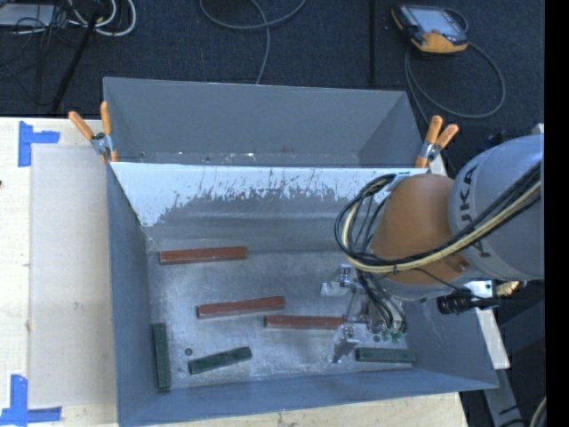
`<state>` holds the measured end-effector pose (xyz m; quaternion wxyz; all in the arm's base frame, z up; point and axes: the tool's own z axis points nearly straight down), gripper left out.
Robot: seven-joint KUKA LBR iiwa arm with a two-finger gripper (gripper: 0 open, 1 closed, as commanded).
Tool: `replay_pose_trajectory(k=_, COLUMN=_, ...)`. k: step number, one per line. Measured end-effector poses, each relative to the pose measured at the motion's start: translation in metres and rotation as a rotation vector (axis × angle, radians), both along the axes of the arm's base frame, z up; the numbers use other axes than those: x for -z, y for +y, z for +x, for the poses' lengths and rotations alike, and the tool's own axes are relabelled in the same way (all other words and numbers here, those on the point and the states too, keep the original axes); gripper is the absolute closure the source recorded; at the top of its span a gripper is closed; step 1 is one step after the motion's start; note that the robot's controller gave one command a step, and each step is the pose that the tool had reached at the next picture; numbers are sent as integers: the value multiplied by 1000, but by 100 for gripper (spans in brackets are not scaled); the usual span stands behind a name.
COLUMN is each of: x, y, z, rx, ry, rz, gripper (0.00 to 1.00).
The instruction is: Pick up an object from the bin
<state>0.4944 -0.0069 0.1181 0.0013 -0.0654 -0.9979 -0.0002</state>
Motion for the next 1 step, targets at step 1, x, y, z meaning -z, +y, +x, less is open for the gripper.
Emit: replay_pose_trajectory(k=1, x=44, y=-3, z=17, rx=-251, ry=-2, rz=0, gripper=0)
